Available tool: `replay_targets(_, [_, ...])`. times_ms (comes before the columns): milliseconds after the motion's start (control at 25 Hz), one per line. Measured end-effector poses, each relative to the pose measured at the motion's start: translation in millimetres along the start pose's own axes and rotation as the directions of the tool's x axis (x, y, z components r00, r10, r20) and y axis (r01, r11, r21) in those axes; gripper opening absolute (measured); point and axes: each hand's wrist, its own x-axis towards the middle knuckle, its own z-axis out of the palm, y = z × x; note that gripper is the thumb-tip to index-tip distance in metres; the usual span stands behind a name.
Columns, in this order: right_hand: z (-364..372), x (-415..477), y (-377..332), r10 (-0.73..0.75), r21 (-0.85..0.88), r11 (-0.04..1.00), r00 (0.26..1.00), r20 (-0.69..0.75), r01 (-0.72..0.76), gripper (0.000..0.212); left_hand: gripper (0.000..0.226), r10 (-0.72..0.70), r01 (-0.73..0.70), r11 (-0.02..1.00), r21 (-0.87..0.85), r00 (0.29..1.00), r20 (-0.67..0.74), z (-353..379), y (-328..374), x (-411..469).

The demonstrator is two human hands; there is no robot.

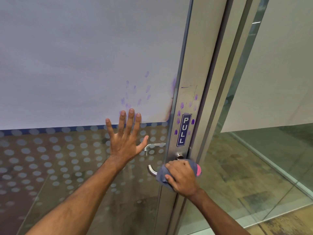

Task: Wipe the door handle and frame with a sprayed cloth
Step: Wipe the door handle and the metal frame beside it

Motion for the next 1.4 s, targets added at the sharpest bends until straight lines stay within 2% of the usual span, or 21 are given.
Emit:
replay_targets(160, [-2, -5, 19, 0.096, 0.14, 0.986, 0.995, -0.016, -0.093, 0.054, 0.095, -0.002, 0.002, 1.0, 0.008, 1.0, 0.007, 3, -1, -1])
replay_targets(240, [2, -10, 4, 0.277, 0.256, 0.932, 0.959, -0.052, -0.256, 0.055, 0.094, -0.002, 0.002, 1.0, 0.008, 1.0, 0.009, 4, -1, -2])
replay_targets(280, [4, -11, -8, 0.42, 0.334, 0.863, 0.905, -0.062, -0.378, 0.055, 0.094, -0.003, 0.003, 1.0, 0.009, 1.0, 0.007, 5, -1, -2])
replay_targets(360, [6, -9, -33, 0.704, 0.528, 0.617, 0.709, -0.038, -0.584, 0.053, 0.095, -0.006, 0.006, 1.0, 0.019, 1.0, 0.003, 7, -1, -3])
replay_targets(400, [4, -5, -45, 0.789, 0.61, 0.498, 0.614, -0.023, -0.617, 0.054, 0.095, -0.007, 0.007, 1.0, 0.025, 1.0, 0.001, 8, -1, -3])
replay_targets(440, [1, -2, -54, 0.83, 0.668, 0.422, 0.558, -0.012, -0.613, 0.056, 0.096, -0.005, 0.005, 1.0, 0.031, 1.0, -0.002, 9, -1, -3])
replay_targets(480, [0, -1, -61, 0.843, 0.702, 0.385, 0.538, -0.003, -0.599, 0.061, 0.096, -0.004, 0.004, 0.999, 0.034, 1.0, -0.006, 9, -1, -3])
replay_targets(560, [-2, -2, -71, 0.839, 0.732, 0.359, 0.544, 0.019, -0.579, 0.074, 0.097, -0.004, 0.004, 0.999, 0.036, 1.0, -0.008, 9, -2, -3])
replay_targets(600, [-3, -3, -72, 0.834, 0.739, 0.356, 0.551, 0.024, -0.572, 0.072, 0.097, -0.005, 0.005, 0.999, 0.031, 1.0, -0.007, 9, -2, -3])
replay_targets(680, [-8, -5, -64, 0.847, 0.778, 0.351, 0.531, -0.026, -0.521, 0.051, 0.097, -0.005, 0.005, 1.0, 0.025, 1.0, -0.011, 8, -1, -3])
replay_targets(800, [-12, -3, -42, 0.927, 0.815, 0.257, 0.37, -0.057, -0.52, 0.044, 0.097, -0.003, 0.003, 1.0, 0.027, 1.0, -0.009, 8, -1, -2])
replay_targets(840, [-13, -2, -36, 0.934, 0.82, 0.251, 0.352, -0.065, -0.514, 0.041, 0.097, -0.003, 0.003, 1.0, 0.027, 1.0, -0.006, 8, -1, -2])
replay_targets(880, [-13, -1, -31, 0.925, 0.801, 0.28, 0.371, -0.079, -0.529, 0.043, 0.097, -0.003, 0.003, 1.0, 0.028, 1.0, -0.003, 8, -1, -2])
replay_targets(1000, [-9, 6, -30, 0.858, 0.626, 0.417, 0.512, -0.033, -0.659, 0.055, 0.097, -0.005, 0.005, 0.999, 0.031, 1.0, 0.003, 8, -2, -2])
replay_targets(1120, [-10, 5, -36, 0.824, 0.62, 0.412, 0.563, 0.059, -0.668, 0.049, 0.097, -0.006, 0.006, 0.999, 0.036, 1.0, 0.003, 10, -1, -3])
replay_targets(1200, [-11, 4, -36, 0.8, 0.627, 0.442, 0.598, 0.047, -0.641, 0.048, 0.097, -0.007, 0.007, 0.999, 0.032, 1.0, 0.0, 10, -1, -3])
replay_targets(1280, [-13, 8, -35, 0.703, 0.58, 0.577, 0.711, 0.005, -0.575, 0.041, 0.097, -0.004, 0.004, 0.999, 0.033, 1.0, -0.004, 10, -2, -3])
replay_targets(1360, [-14, 13, -37, 0.537, 0.498, 0.732, 0.844, -0.001, -0.465, 0.028, 0.097, -0.003, 0.004, 0.999, 0.032, 1.0, -0.002, 10, -2, -3])
replay_targets(1400, [-15, 15, -38, 0.46, 0.444, 0.793, 0.888, 0.015, -0.418, 0.021, 0.097, -0.003, 0.003, 1.0, 0.027, 1.0, 0.002, 9, -2, -3])
